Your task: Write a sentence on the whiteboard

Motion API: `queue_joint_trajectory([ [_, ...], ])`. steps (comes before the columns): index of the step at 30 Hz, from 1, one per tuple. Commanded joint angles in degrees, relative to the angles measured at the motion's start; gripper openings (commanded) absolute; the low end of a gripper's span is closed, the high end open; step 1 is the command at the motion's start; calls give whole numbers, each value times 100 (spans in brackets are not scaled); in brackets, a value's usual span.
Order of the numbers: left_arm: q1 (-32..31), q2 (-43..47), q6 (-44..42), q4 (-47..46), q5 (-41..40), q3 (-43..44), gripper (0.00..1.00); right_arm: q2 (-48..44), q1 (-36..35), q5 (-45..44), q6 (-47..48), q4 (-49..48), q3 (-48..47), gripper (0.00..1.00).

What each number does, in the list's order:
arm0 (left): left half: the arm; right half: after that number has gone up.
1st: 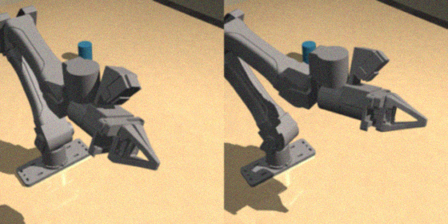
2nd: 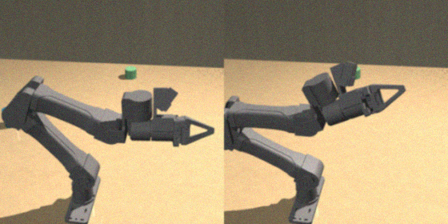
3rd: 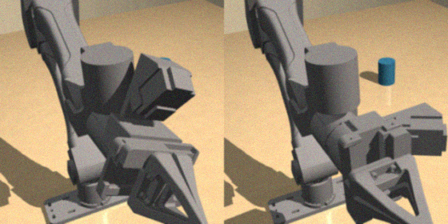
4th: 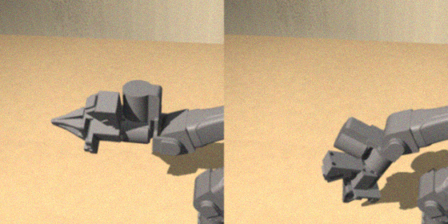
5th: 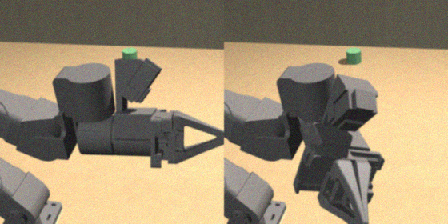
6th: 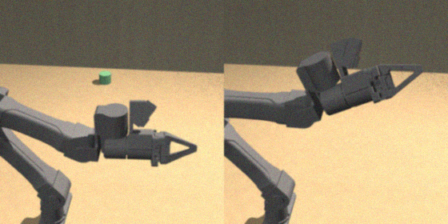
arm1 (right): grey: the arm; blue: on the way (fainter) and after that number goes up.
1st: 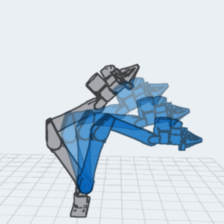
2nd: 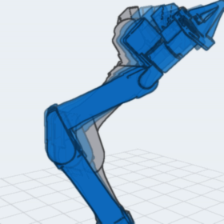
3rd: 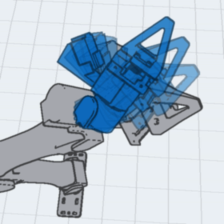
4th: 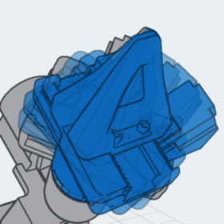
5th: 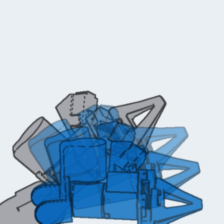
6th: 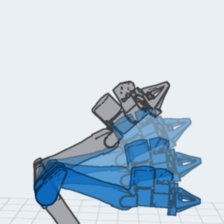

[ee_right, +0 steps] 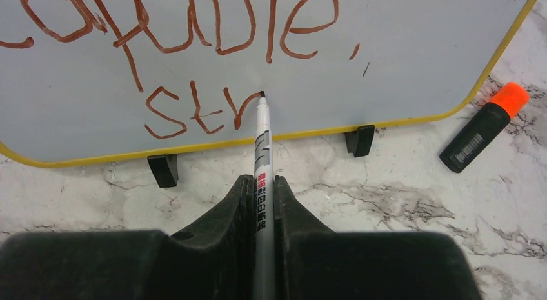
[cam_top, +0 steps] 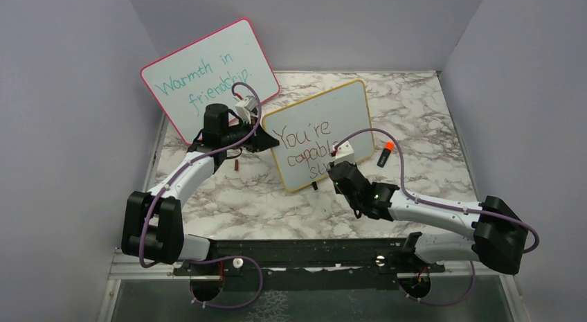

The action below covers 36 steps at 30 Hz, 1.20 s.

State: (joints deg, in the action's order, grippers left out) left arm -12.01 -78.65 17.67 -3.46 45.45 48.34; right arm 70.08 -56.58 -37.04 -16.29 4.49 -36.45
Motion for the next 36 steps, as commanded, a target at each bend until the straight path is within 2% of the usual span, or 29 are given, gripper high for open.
queue_joint_trajectory([
  [1,5,-202,-605,837,-1219,-73,0,-204,42,-119,-118,129,-88,1],
  [8,3,-124,-713,987,-1413,-31,0,-585,41,403,95,-22,41,1],
  [17,5,79,-830,1278,-1746,24,0,-744,41,669,433,-224,185,1],
  [30,92,452,-1201,1870,-2326,-8,0,-559,38,764,724,-563,257,1],
  [36,111,416,-1272,1855,-2383,3,0,-463,30,695,718,-683,248,1],
])
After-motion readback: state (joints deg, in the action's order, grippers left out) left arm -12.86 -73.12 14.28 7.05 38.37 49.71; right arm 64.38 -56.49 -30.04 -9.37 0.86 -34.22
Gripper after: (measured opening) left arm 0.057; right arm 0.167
